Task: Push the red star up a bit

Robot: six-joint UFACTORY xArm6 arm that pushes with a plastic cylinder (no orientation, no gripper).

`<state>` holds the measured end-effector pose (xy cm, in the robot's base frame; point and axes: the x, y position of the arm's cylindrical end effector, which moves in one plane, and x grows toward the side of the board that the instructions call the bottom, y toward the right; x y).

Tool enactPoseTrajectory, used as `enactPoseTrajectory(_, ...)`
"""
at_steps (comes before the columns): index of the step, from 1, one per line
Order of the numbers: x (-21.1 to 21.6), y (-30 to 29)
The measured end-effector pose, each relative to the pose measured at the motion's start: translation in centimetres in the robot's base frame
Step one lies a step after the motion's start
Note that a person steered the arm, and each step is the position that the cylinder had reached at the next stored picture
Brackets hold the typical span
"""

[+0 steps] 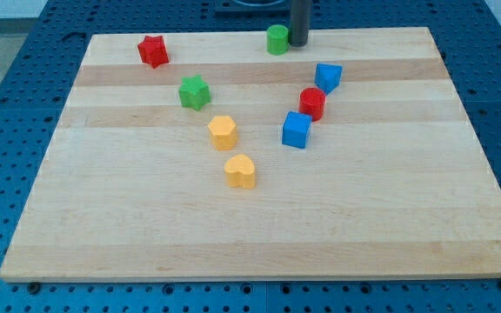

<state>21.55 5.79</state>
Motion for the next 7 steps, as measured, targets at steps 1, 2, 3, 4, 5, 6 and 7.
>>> enactPoseTrajectory(1,0.0,-1.3)
enactPoseTrajectory(2,0.8,-0.8)
enactPoseTrajectory(3,2.3,-0.8)
enactPoseTrajectory(4,5.3,-2.8)
enactPoseTrajectory(5,5.7,-8.1)
enactPoseTrajectory(6,5.8,-14.9)
enactPoseTrajectory(7,5.8,-21.1)
